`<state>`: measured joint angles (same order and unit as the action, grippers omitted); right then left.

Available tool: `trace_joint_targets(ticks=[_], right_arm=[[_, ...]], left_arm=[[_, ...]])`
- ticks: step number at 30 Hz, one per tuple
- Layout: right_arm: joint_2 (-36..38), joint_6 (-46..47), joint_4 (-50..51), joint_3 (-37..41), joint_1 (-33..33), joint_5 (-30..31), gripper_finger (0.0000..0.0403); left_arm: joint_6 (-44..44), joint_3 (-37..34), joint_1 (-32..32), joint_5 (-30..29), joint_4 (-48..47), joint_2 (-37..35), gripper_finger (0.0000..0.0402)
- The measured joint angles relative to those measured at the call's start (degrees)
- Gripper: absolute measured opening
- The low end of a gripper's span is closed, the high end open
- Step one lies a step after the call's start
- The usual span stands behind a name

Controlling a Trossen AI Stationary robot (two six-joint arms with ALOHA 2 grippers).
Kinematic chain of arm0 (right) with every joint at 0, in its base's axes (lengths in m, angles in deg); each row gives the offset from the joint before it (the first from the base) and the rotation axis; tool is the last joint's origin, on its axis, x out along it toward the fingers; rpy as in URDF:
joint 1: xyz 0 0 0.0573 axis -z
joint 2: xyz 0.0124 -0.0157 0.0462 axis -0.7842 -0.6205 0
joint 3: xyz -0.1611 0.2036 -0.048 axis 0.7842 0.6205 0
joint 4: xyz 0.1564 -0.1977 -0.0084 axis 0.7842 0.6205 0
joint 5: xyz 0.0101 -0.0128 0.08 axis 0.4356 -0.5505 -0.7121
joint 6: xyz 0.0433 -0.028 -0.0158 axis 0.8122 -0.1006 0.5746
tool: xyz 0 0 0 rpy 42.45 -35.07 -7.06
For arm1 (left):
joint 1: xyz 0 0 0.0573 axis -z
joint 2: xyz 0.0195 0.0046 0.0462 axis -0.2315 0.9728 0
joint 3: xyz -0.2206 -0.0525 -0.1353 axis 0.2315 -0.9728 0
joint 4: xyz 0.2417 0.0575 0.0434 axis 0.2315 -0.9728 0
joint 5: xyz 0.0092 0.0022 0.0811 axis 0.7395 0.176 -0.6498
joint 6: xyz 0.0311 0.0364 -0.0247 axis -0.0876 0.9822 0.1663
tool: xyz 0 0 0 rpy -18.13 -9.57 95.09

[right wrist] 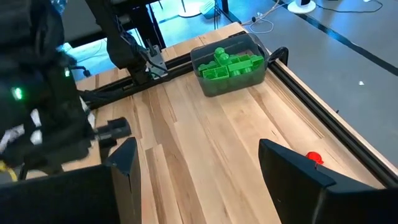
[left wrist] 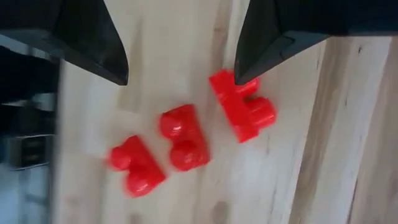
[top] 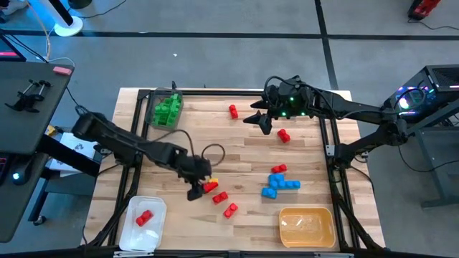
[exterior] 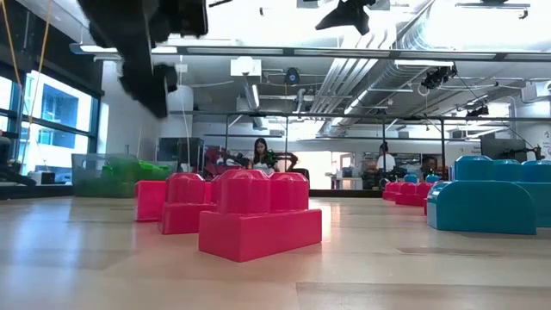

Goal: Sort blocks
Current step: Put the red game piece into the white bin

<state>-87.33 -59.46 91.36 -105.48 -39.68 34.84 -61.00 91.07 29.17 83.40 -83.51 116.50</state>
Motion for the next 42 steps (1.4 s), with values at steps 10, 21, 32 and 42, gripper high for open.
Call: trace_joint_targets(ticks=[10,21,32,42], right_arm=[[0.0,-2.9,0.2,0.0,0.0,0.0,0.0215],[0.0,-3.6,4.3,0.0,0.0,-0.3,0.0215],[0.0,-3.6,4.3,0.0,0.0,-0.3,0.0215],[0.0,-3.6,3.0,0.0,0.0,-0.2,0.0215]], left_arm=[[-7.5,0.0,0.1,-5.2,5.6,13.7,0.0280],[-7.6,0.2,0.1,-7.9,5.5,17.5,0.0280],[-3.1,0.1,0.0,-12.5,0.6,16.5,0.0139],[-1.5,0.4,-0.9,-18.1,-9.9,-1.9,0.0142]])
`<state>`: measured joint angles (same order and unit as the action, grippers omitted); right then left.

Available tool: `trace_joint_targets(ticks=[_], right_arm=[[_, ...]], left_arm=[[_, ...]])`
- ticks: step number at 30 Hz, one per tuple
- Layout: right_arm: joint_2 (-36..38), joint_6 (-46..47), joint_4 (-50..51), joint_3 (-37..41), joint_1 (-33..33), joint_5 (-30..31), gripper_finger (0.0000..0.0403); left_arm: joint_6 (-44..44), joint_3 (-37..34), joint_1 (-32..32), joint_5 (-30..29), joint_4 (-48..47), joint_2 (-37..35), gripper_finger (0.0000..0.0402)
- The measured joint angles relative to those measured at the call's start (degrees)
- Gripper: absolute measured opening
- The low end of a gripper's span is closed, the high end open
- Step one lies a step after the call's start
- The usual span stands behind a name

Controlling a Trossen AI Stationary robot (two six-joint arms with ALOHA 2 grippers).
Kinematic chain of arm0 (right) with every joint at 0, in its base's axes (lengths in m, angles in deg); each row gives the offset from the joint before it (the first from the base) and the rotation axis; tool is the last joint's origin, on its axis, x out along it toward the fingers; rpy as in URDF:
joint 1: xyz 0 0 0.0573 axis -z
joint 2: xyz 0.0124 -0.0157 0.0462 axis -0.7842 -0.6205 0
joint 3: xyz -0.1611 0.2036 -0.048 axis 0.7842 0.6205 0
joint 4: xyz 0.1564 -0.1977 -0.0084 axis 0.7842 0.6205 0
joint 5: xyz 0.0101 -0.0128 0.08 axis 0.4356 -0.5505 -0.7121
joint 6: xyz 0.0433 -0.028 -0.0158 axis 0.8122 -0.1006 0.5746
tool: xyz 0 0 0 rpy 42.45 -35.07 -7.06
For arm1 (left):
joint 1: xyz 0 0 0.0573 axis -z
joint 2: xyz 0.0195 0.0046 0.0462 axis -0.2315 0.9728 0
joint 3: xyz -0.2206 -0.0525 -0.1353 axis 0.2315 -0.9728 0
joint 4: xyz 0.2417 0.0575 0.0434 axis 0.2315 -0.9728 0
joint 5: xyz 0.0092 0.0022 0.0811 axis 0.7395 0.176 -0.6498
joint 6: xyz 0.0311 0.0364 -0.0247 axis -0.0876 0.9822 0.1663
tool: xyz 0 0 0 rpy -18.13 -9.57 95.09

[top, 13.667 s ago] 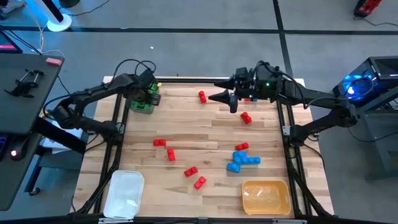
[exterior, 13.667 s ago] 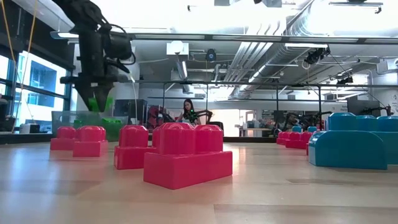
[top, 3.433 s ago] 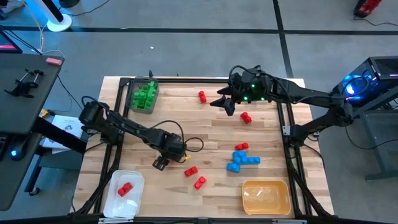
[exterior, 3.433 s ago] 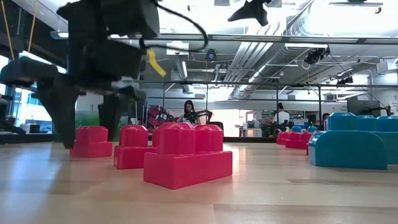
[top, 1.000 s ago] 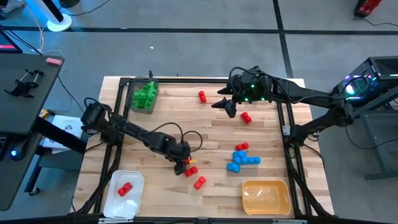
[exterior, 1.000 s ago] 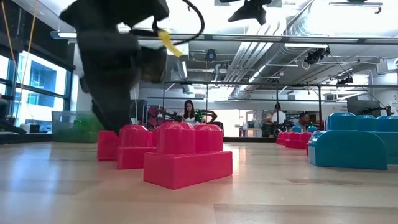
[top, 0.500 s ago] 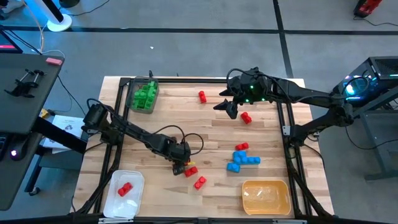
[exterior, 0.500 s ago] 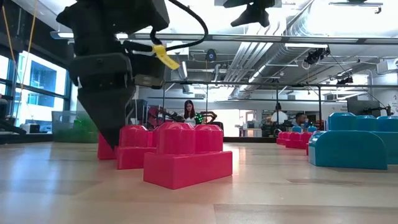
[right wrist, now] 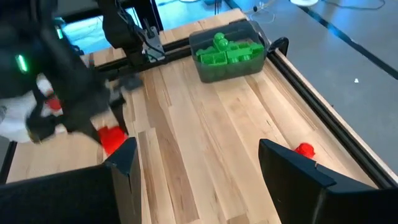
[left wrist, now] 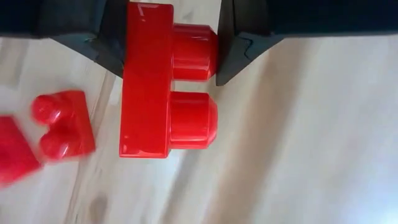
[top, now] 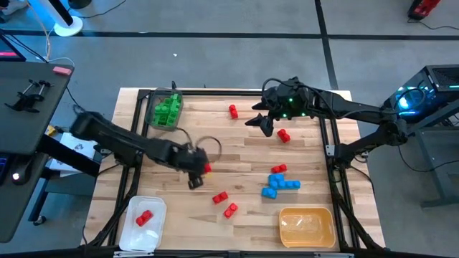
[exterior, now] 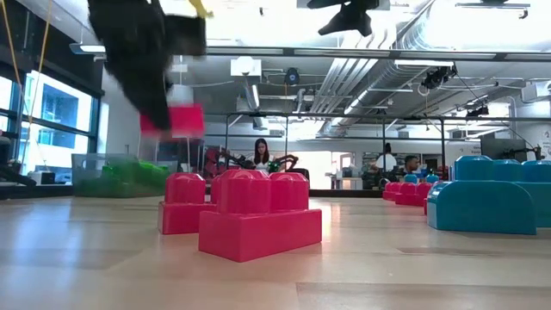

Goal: Sort blocks
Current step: Put the red game piece into the white bin

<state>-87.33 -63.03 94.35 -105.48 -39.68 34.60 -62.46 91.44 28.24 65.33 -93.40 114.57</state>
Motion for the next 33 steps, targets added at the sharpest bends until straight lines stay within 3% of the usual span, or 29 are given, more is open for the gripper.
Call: trace_joint_targets(ticks=[3,5,11,14,23,27,33], right_arm=[[0.0,0.1,-1.3,0.0,0.0,0.0,0.0215],[0.0,0.1,-2.3,0.0,0.0,0.0,0.0215],[0.0,1.5,-4.2,0.0,0.0,0.0,0.0215],[0.0,2.3,-4.9,0.0,0.0,0.0,0.0215],[0.0,12.7,-5.1,0.0,-0.5,3.0,0.0215],[0.0,15.2,-4.7,0.0,-2.0,3.5,0.0215],[0.0,15.2,-4.7,0.0,-4.6,3.5,0.0215]], left_arm=[[-3.8,0.1,0.4,-2.6,-6.0,-8.1,0.0165],[-7.8,0.0,1.7,-1.3,-10.2,-11.9,0.0169],[-23.0,-0.2,11.1,15.0,-13.3,-18.8,0.0157],[-30.0,-0.3,19.3,17.7,-13.3,-18.9,0.0159],[-44.6,-0.3,42.9,16.6,-16.3,-12.3,0.0166],[-50.3,-0.3,46.7,16.8,-16.8,-9.3,0.0170],[-55.7,-0.3,46.5,17.5,-15.7,-9.6,0.0199]])
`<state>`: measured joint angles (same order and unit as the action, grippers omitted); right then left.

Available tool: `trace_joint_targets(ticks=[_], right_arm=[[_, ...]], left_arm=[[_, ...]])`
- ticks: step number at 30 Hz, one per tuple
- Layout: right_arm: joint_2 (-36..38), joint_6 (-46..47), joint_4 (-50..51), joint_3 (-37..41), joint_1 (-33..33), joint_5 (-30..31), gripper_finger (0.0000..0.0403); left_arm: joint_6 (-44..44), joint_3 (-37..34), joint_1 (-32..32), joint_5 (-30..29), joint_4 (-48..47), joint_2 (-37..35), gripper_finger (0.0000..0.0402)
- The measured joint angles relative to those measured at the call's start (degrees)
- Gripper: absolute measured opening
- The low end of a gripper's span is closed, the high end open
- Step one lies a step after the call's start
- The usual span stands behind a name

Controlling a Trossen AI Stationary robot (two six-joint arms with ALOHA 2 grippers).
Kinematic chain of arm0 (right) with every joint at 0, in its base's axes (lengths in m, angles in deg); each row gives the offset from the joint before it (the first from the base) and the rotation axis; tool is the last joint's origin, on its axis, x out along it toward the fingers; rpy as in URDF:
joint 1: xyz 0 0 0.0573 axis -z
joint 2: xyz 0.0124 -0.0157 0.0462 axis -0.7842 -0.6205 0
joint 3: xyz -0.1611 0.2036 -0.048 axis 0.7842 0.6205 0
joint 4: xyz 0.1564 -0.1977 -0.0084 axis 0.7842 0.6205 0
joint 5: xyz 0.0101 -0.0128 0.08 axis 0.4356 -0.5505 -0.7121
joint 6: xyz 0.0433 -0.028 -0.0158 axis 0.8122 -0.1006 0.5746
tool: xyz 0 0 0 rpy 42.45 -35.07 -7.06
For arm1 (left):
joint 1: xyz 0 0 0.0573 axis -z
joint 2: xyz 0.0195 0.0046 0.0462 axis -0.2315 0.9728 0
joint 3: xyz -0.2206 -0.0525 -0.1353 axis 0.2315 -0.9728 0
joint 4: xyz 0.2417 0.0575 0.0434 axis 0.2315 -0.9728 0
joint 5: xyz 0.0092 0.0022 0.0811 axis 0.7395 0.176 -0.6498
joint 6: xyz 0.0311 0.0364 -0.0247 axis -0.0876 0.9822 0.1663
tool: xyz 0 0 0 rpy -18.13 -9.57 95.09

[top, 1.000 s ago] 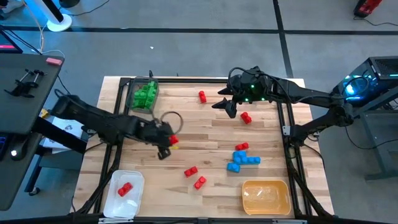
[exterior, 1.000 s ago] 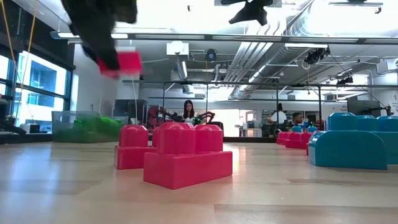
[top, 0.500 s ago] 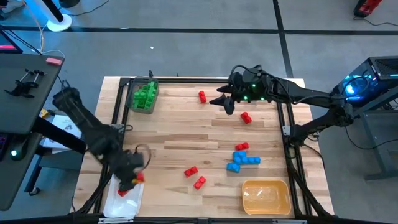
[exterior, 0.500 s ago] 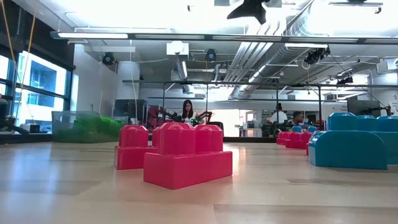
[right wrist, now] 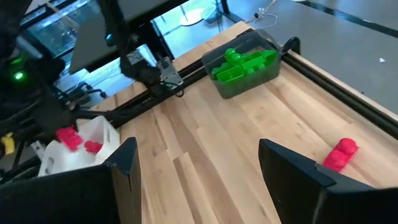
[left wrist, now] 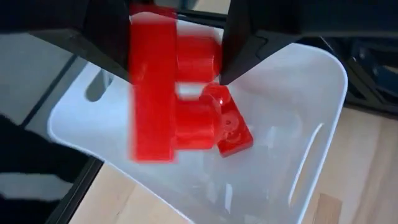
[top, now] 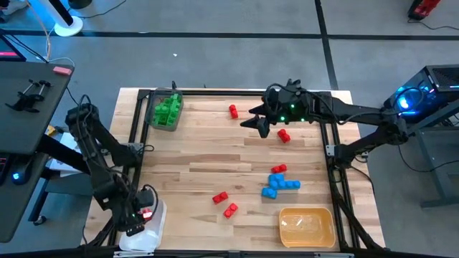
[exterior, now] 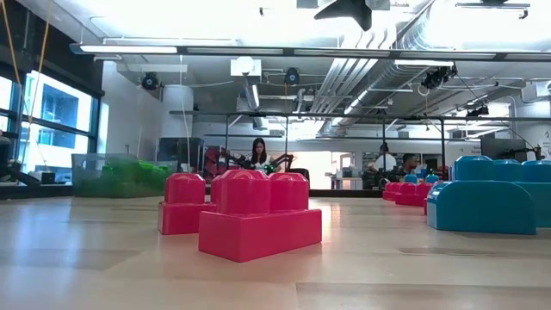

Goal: Sort blocks
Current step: Put the red game piece into the white bin

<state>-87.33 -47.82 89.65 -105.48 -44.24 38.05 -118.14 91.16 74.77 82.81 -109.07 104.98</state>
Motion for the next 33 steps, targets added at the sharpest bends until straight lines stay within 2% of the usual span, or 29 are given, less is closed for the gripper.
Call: trace_joint_targets(ticks=[5,9,12,16,19,25,29,33], right_arm=[[0.5,-1.6,2.4,0.0,-3.3,-1.3,0.0215],[2.0,-3.5,5.9,0.0,-6.7,-2.9,0.0215],[3.4,-3.8,9.0,0.0,-9.8,-3.0,0.0215],[5.2,-5.1,12.9,0.0,-14.5,-3.0,0.0215],[6.4,-6.2,14.9,0.0,-18.2,-2.5,0.0215],[9.5,-2.4,16.8,0.0,-25.0,-0.2,0.0215],[11.7,3.0,18.1,0.0,-30.1,9.2,0.0215],[12.5,6.9,19.0,0.0,-34.1,18.7,0.0215]], left_arm=[[-3.9,0.0,-1.6,3.7,-0.1,-1.0,0.0237],[-6.5,0.0,-3.8,4.2,0.1,-1.0,0.0262],[-8.7,0.0,-6.8,-0.9,3.5,-1.0,0.0273],[-8.3,0.0,-13.9,-7.6,14.7,-0.2,0.0276],[-2.9,0.5,-21.1,-6.7,19.7,3.3,0.0276],[16.4,5.6,-35.2,-5.1,20.0,16.8,0.0276],[27.1,11.2,-43.1,-5.1,19.9,26.6,0.0276],[34.3,18.2,-47.1,-4.7,19.3,33.7,0.0276]])
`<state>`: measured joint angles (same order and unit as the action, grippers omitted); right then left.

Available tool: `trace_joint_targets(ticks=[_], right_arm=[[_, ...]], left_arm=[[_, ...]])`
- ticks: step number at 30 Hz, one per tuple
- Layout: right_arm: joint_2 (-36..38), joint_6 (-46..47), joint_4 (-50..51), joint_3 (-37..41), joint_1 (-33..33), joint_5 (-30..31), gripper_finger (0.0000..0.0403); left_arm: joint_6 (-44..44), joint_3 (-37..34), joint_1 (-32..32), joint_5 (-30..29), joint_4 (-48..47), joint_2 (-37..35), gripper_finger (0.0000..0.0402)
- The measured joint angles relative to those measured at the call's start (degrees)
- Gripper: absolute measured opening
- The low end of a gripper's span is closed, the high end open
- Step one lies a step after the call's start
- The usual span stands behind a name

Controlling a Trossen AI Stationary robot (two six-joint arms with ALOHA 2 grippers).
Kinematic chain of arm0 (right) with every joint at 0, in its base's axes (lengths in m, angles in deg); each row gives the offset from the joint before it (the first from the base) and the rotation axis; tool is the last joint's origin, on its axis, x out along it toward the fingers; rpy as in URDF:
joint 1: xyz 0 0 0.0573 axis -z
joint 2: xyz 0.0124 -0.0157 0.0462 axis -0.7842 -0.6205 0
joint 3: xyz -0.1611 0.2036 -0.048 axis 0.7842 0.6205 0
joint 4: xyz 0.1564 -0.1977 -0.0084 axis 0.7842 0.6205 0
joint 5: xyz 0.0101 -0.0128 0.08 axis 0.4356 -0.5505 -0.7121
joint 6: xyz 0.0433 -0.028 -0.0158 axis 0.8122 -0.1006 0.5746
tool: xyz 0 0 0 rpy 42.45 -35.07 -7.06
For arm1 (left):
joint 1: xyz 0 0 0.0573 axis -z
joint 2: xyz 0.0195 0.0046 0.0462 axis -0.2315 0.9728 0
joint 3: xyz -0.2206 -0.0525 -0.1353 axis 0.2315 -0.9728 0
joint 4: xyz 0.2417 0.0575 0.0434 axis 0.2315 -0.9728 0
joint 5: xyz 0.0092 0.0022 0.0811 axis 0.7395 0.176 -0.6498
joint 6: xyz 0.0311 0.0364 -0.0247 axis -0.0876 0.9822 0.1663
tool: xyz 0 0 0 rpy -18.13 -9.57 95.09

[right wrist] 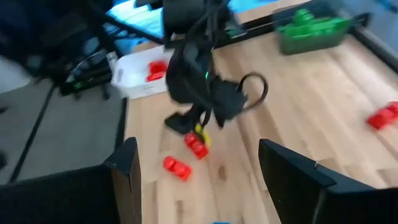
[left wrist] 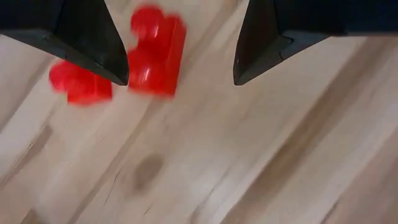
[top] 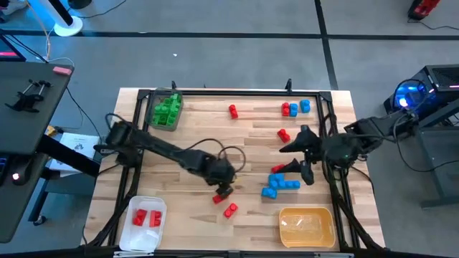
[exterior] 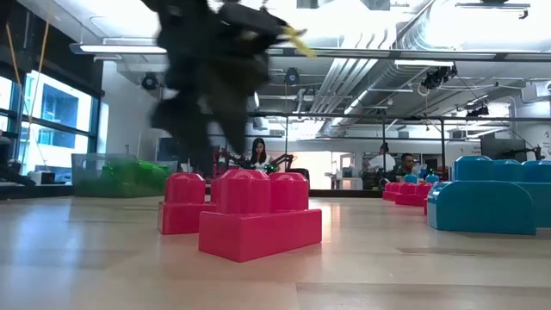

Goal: Sort blocks
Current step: Put the red game piece into the white bin

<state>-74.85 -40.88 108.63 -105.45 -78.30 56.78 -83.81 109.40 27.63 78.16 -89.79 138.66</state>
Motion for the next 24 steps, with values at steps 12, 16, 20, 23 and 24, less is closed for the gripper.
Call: trace_joint_targets(ticks=[12,16,20,23,24], right_arm=[[-1.3,5.1,0.7,0.0,-1.3,10.2,0.0215],[-1.4,5.1,0.7,0.0,-0.7,11.7,0.0215],[-1.4,5.7,0.8,0.0,-0.2,12.3,0.0215],[-1.4,6.2,0.8,0.0,0.2,12.3,0.0215],[-1.4,6.2,0.8,0.0,0.3,12.3,0.0215]], left_arm=[[2.9,6.4,3.3,-8.2,-1.9,7.4,0.0276],[2.9,6.4,3.9,-8.4,-1.9,7.7,0.0276],[3.0,6.4,4.9,-6.9,-1.8,7.7,0.0276],[5.4,6.4,5.7,-5.4,-1.4,7.7,0.0276],[6.5,6.4,5.9,-5.3,-1.3,7.7,0.0276]])
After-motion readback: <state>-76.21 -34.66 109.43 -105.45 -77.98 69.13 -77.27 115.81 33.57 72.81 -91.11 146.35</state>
